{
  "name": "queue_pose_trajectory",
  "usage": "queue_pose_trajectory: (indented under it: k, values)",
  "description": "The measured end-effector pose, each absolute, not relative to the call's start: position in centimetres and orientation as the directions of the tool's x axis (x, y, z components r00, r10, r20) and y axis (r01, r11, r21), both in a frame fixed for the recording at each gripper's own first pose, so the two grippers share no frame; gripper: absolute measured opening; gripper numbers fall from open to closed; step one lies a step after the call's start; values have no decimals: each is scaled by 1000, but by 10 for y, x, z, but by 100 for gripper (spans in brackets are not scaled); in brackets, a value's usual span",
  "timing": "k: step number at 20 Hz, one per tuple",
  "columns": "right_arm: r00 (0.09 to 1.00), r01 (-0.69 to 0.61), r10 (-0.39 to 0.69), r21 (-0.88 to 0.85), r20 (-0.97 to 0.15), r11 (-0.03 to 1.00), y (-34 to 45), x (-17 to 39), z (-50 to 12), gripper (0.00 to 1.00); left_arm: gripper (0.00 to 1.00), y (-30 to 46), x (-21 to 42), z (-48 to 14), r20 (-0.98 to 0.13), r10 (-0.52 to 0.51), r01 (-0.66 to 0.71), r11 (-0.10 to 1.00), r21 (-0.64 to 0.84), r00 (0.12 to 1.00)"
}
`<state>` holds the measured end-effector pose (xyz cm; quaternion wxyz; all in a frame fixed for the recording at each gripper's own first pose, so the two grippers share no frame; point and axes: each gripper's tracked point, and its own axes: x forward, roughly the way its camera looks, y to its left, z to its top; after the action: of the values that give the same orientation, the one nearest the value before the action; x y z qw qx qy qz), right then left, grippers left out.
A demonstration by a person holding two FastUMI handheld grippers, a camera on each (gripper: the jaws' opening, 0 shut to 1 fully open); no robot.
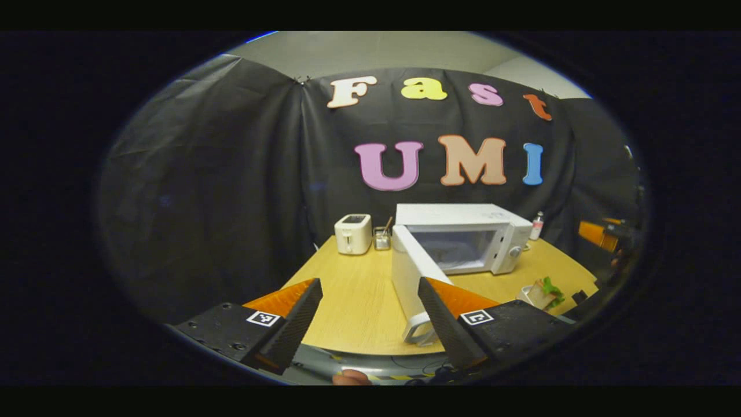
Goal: Open the microwave oven with the left hand, put the food in, and close the microwave oven.
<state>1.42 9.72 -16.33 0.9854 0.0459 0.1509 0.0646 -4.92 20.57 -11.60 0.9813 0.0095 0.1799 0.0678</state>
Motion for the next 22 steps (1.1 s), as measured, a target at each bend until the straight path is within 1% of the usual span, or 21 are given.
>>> queue_pose_trajectory:
  k: [4, 7, 10, 12, 17, 22]
  values:
    - [909, -123, 165, 132, -383, 984, 105, 11, -217, 98, 97, 177, -9, -78, -271, 104, -127, 990, -69, 957]
    - [880, -142, 182, 124, -439, 982, 107, 7, -255, 97, 96, 159, 10, -61, -222, 89, -116, 987, -112, 971]
    - [815, -161, 204, 126, -543, 979, 109, -6, -312, 98, 96, 146, 19, -58, -219, 68, -93, 990, -103, 973]
    - [777, -162, 212, 137, -593, 977, 107, -14, -338, 99, 96, 144, 20, -58, -223, 63, -88, 990, -107, 973]
    - [714, -194, 230, 129, -661, 972, 113, -20, -380, 98, 97, 138, 29, -55, -221, 63, -81, 994, -74, 973]
    - [677, -213, 231, 115, -699, 970, 111, -21, -399, 96, 96, 132, 30, -55, -219, 61, -77, 995, -65, 974]
